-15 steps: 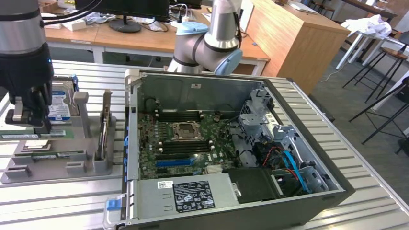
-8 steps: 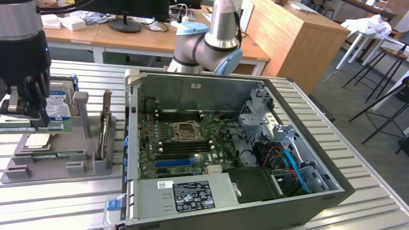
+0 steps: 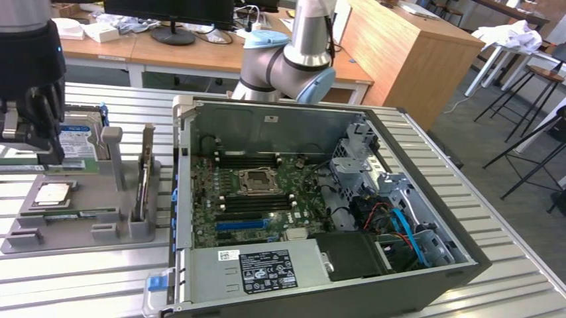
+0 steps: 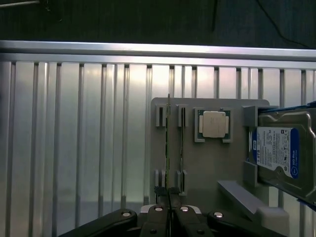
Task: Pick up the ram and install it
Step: 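Pick up the ram and move it above insertion slot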
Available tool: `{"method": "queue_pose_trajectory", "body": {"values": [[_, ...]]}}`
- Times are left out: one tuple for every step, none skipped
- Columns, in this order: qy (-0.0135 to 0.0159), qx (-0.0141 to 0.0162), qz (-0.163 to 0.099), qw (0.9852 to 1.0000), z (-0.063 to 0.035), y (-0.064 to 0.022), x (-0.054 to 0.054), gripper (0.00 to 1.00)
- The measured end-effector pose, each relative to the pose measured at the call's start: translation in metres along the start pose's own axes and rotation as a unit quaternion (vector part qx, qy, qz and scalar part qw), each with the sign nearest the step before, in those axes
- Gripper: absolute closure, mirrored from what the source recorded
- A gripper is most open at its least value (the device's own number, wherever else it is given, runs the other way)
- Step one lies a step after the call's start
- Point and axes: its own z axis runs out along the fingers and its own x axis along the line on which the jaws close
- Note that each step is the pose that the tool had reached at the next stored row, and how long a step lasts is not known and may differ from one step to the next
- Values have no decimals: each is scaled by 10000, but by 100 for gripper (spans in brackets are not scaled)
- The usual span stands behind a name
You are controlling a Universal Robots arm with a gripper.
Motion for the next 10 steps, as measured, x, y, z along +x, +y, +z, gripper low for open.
{"method": "queue_pose_trajectory", "body": {"values": [[0,0,0,10000,-29,1,0,89],[0,0,0,10000,-60,2,-1,89],[0,0,0,10000,-89,2,-1,89],[0,0,0,10000,-118,3,-2,89],[0,0,0,10000,-147,4,-2,89],[0,0,0,10000,-174,5,-2,89],[0,0,0,10000,-202,6,-3,89],[0,0,0,10000,-227,6,-3,89],[0,0,0,10000,-251,7,-3,89],[0,0,0,10000,-276,8,-4,89]]}}
